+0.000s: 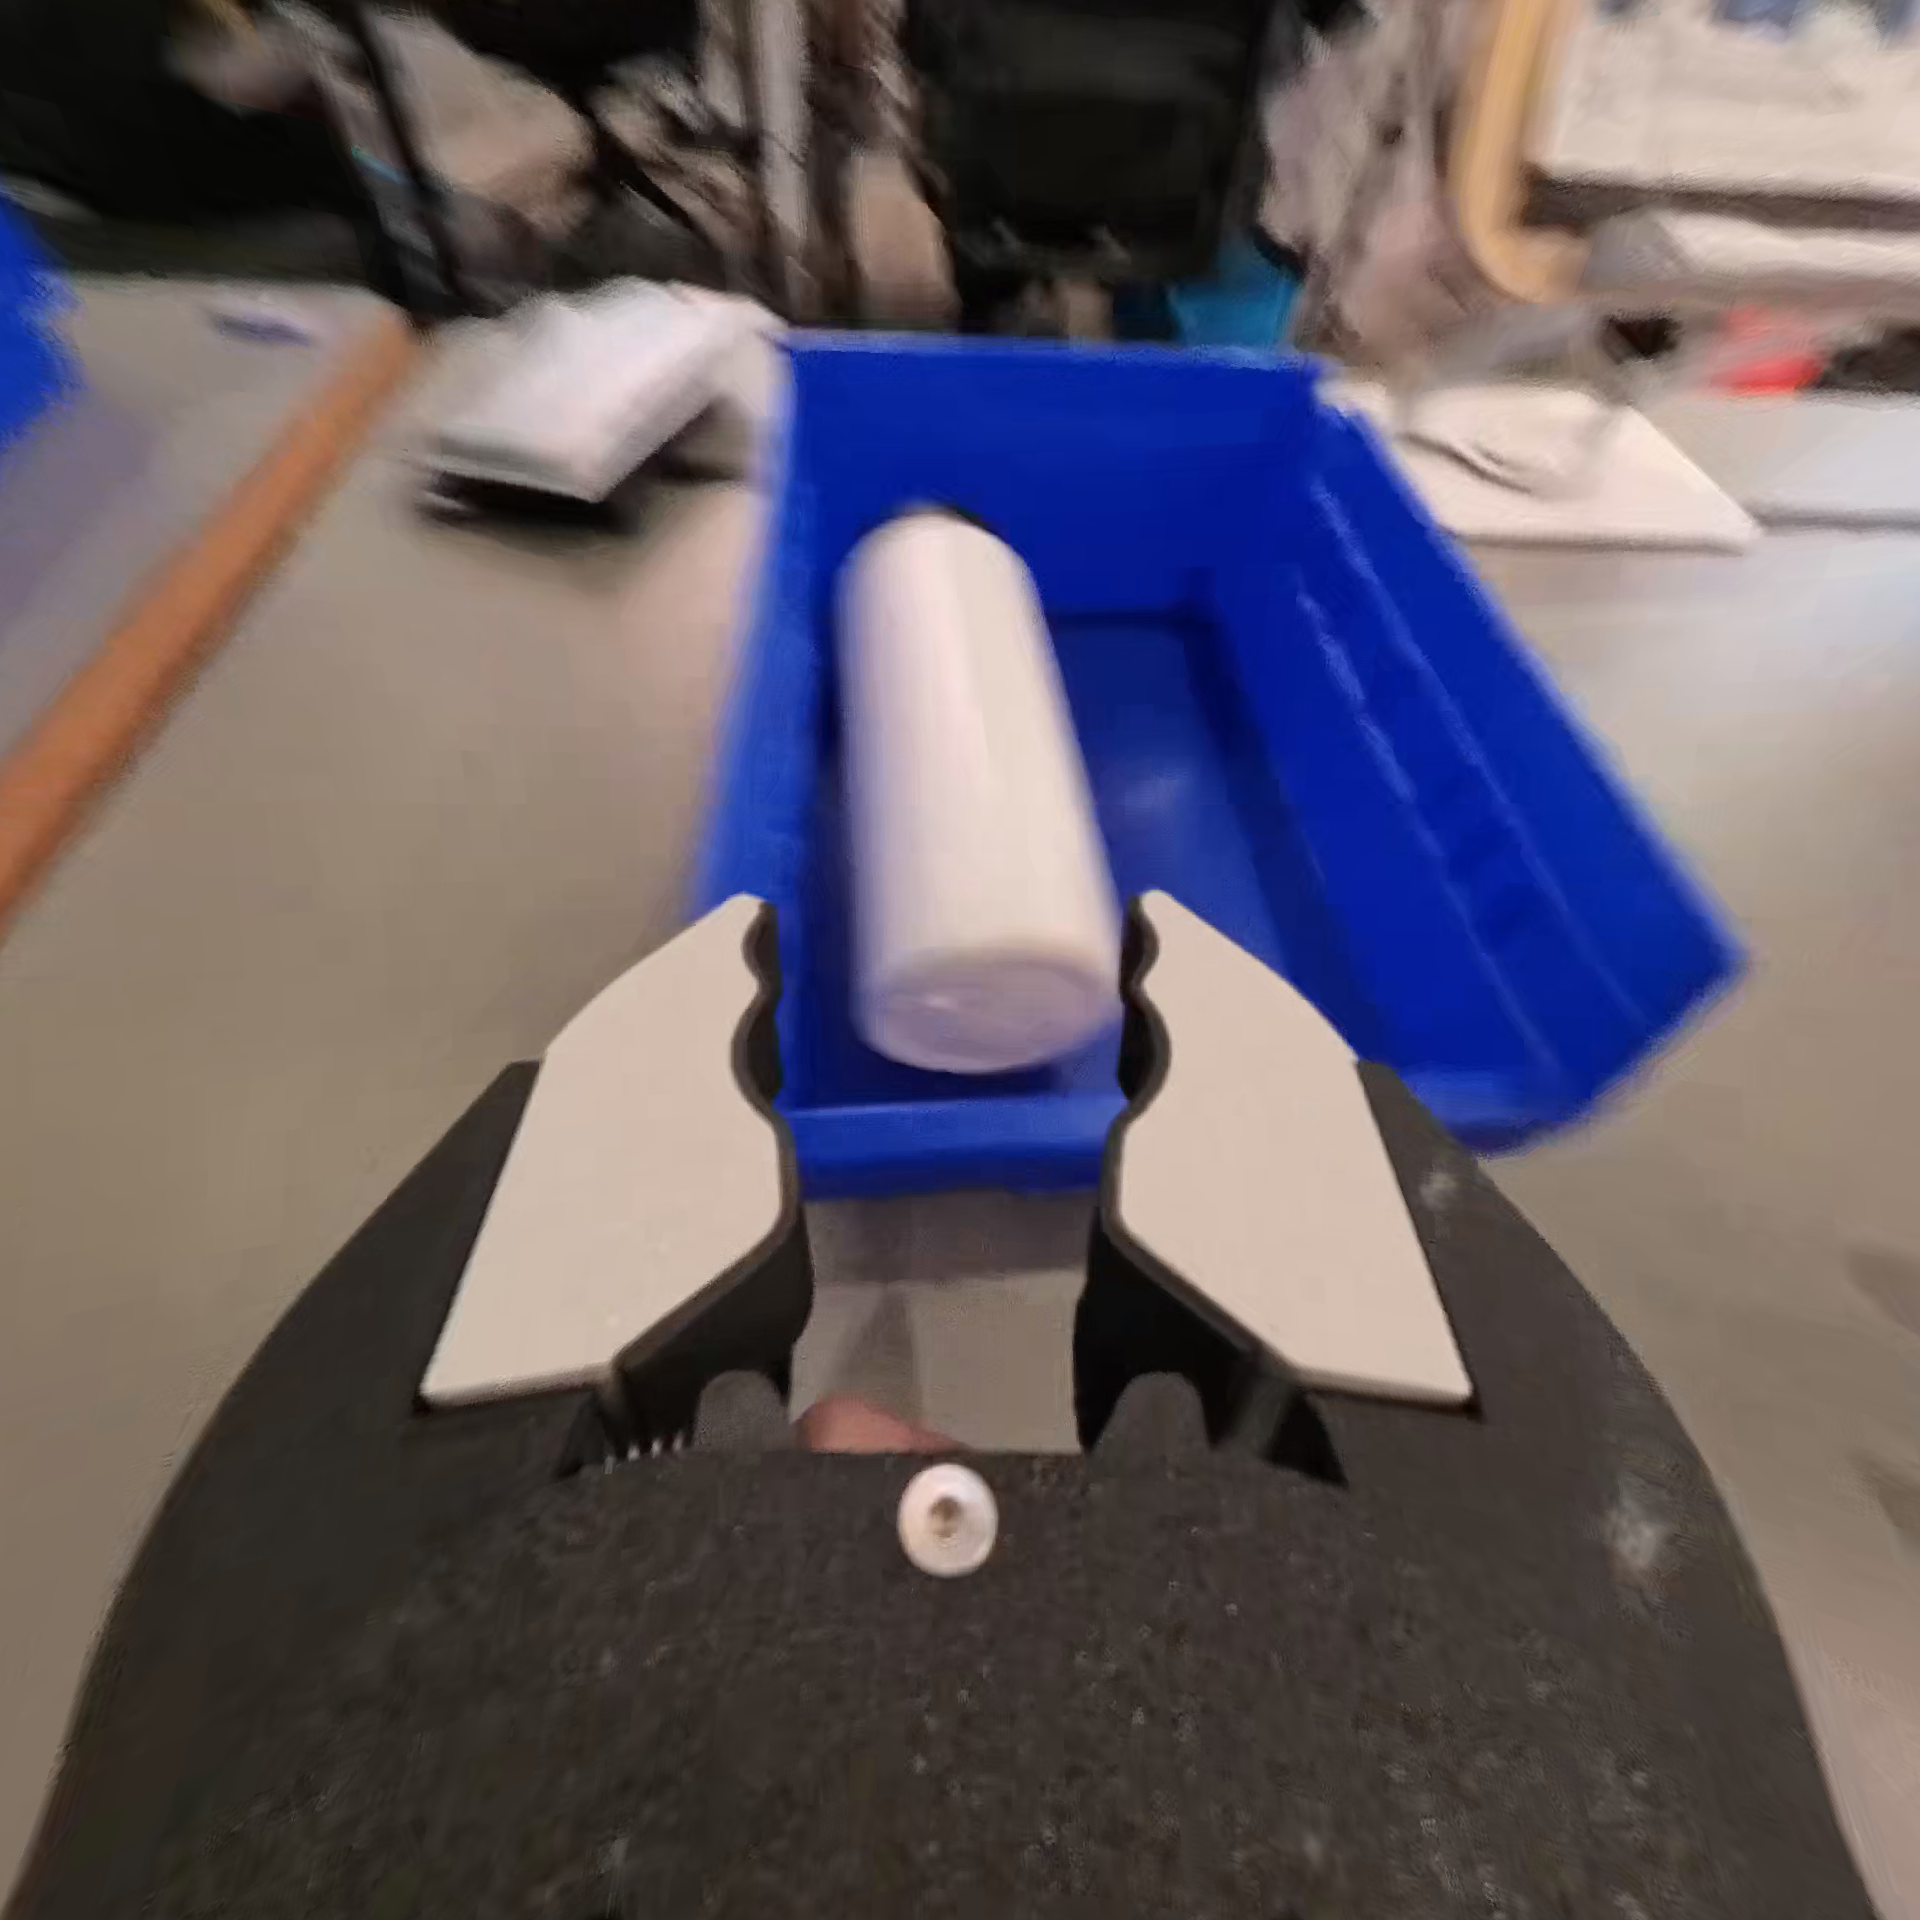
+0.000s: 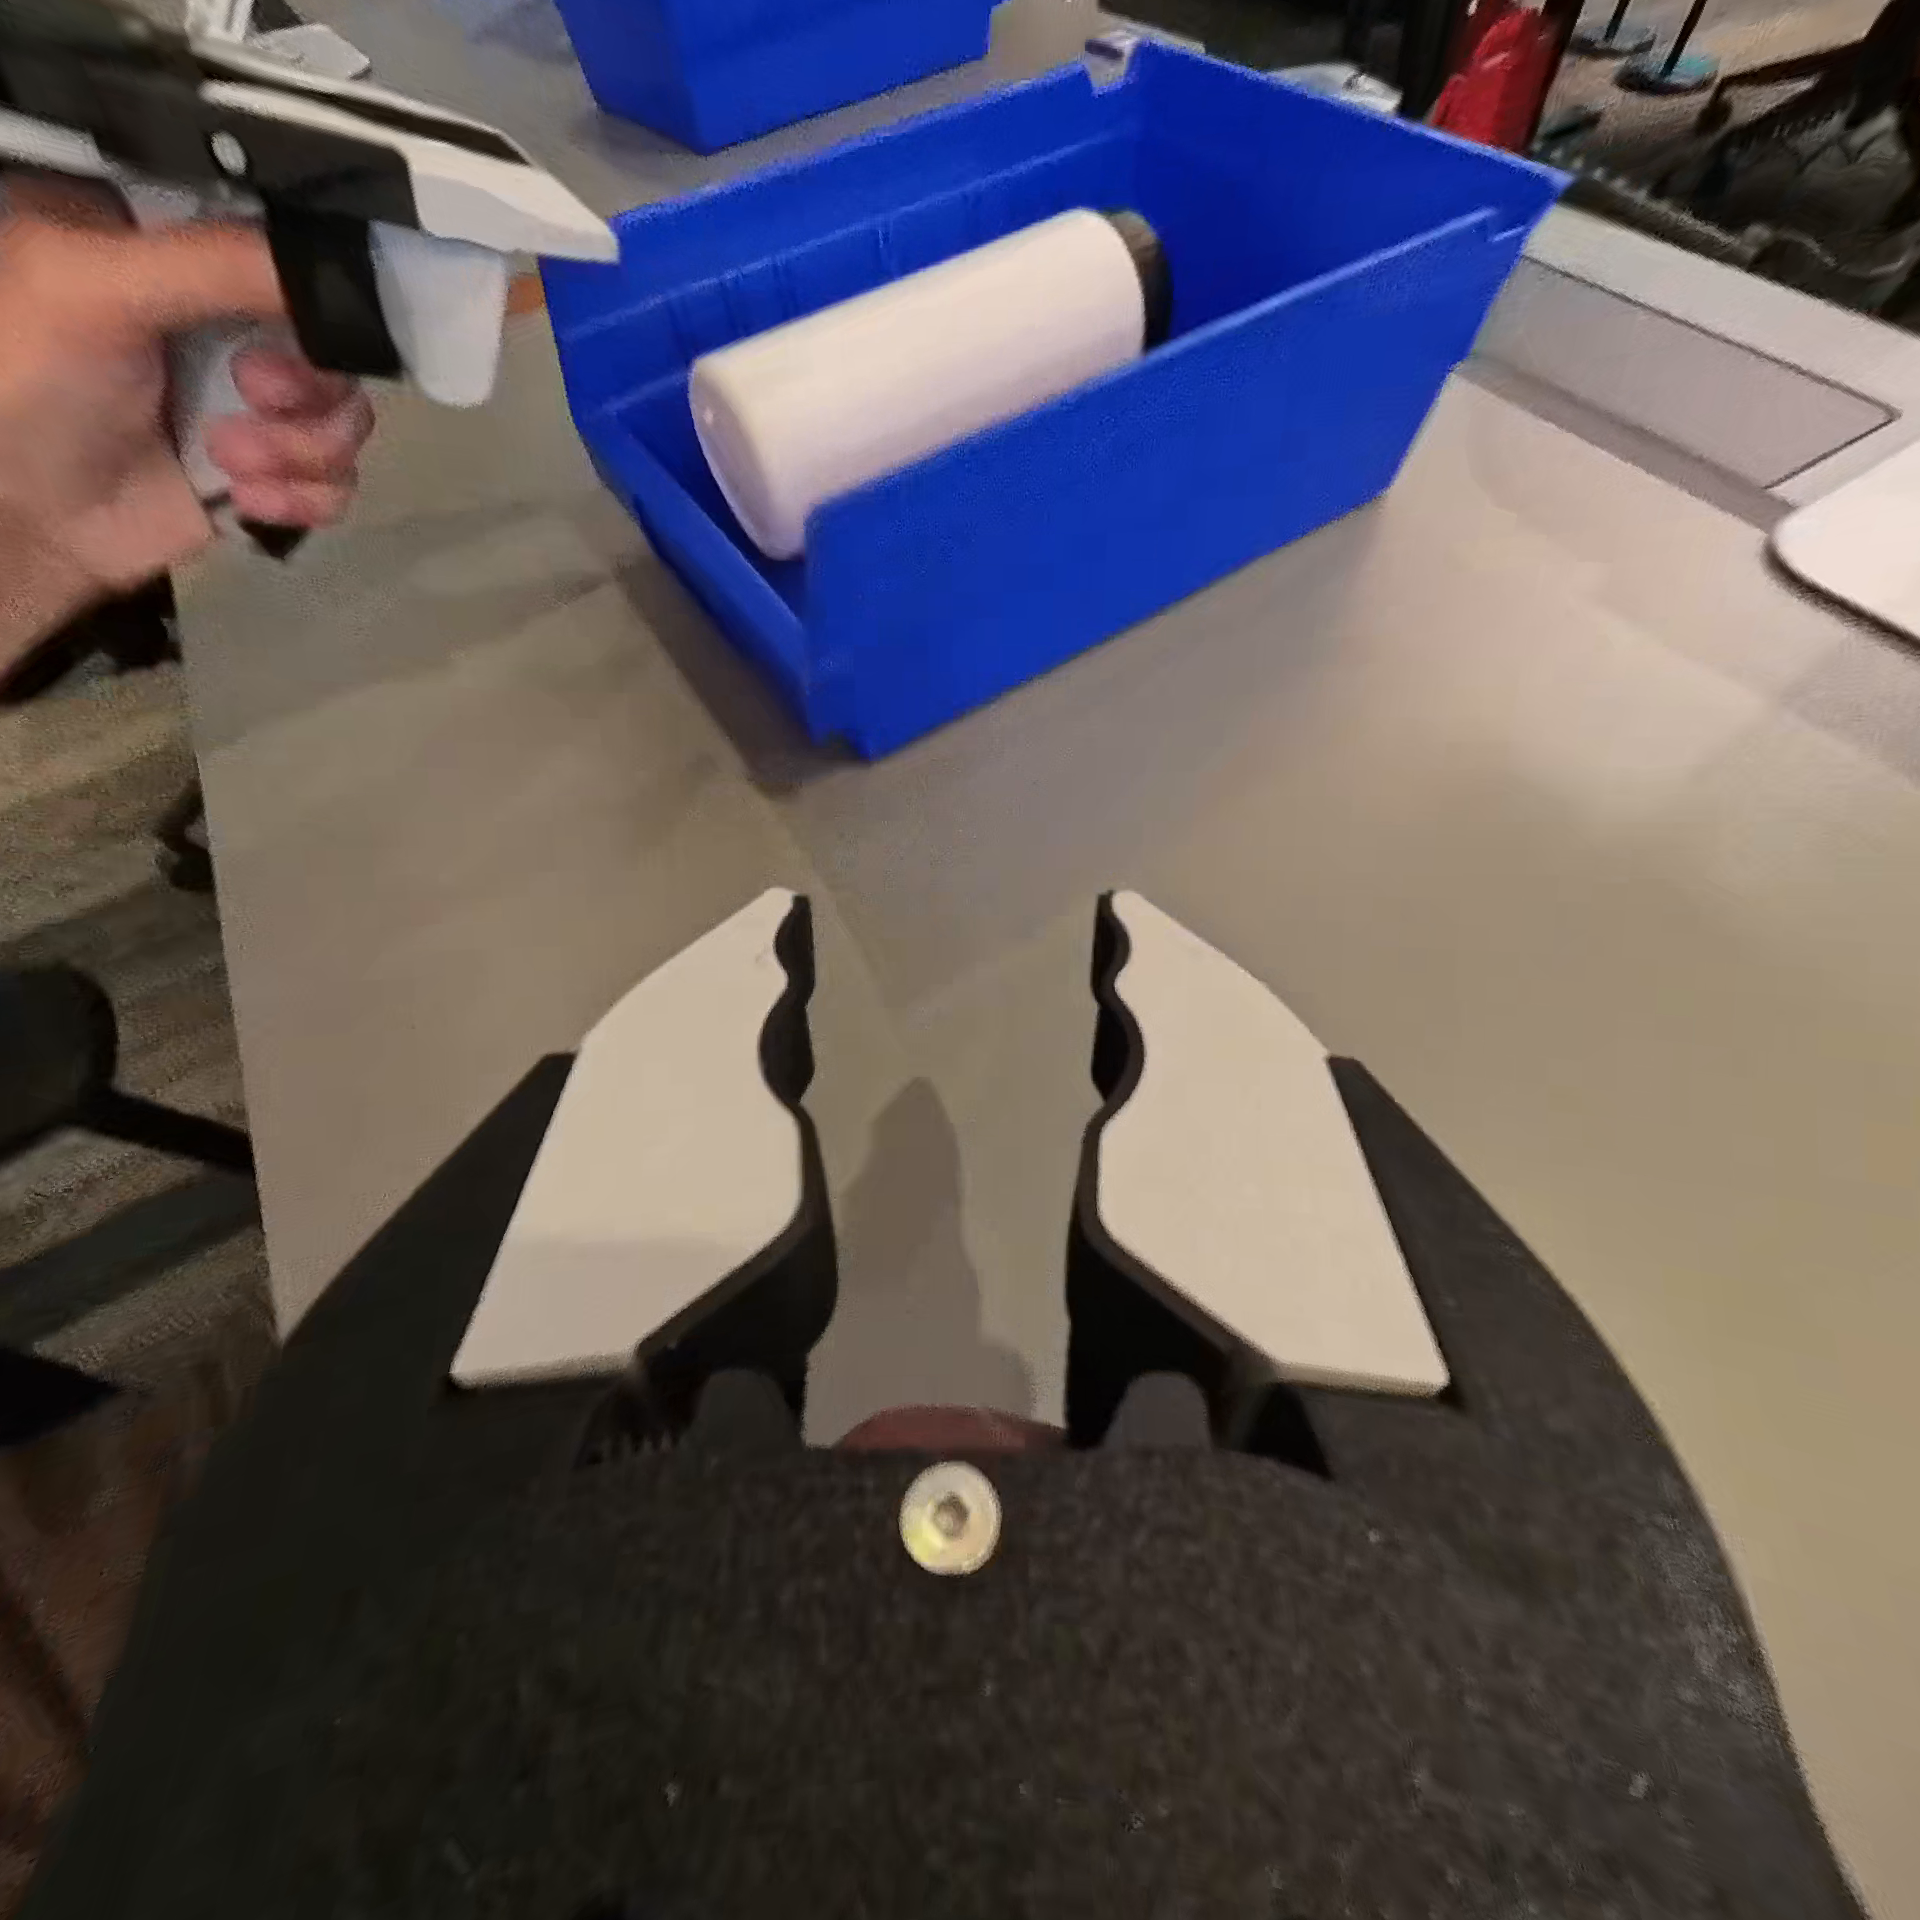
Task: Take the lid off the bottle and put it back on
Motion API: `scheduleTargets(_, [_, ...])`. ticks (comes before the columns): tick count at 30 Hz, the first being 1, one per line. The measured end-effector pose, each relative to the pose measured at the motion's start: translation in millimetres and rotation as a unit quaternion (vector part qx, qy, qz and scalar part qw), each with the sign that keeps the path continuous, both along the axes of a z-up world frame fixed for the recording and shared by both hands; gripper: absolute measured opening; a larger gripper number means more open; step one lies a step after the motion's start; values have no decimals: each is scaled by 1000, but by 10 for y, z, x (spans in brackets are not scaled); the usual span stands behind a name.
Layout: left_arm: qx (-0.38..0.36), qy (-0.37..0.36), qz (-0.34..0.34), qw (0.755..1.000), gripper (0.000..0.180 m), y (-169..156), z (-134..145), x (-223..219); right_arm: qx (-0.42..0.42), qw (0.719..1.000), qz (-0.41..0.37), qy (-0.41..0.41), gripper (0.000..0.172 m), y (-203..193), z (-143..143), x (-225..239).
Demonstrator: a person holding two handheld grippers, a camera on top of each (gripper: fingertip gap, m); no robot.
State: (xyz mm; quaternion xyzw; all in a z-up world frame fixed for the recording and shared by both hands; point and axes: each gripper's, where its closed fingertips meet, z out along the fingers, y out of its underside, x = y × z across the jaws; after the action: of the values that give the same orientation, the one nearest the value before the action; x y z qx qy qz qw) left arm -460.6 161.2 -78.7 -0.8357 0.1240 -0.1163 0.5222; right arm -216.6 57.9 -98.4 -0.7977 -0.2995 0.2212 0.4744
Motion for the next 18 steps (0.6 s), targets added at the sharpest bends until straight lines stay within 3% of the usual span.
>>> scheduleTargets(2, [-28, -21, -67, 997, 70, -147, 81, 505, 3, 1000, -12, -2, 54, -96, -56, 348])
scheduleTargets(5, [-29, -80, -179, 980, 68, -498, 287, 1422, -8, 999, -35, 19, 53, -274, -183, 779])
scheduleTargets(8, [-56, -102, -223, 968, 58, -917, 159, 2105, 6, 997, -73, 20, 52, -464, -239, 1215])
scheduleTargets(10, [-74, -75, -194, 975, 58, -1140, -81, 2294, 27, 994, -108, 20, 52, -594, -243, 1535])
scheduleTargets(13, [-18, -29, -171, 985, 57, -1380, -327, 2347, 56, 980, -189, 37, 53, -787, -266, 2017])
scheduleTargets(15, [32, 24, -165, 986, 54, -1405, -421, 2280, 74, 964, -249, 61, 53, -890, -218, 2301])
scheduleTargets(18, [61, 65, -174, 981, 57, -1317, -447, 2238, 100, 954, -267, 94, 55, -942, -64, 2474])
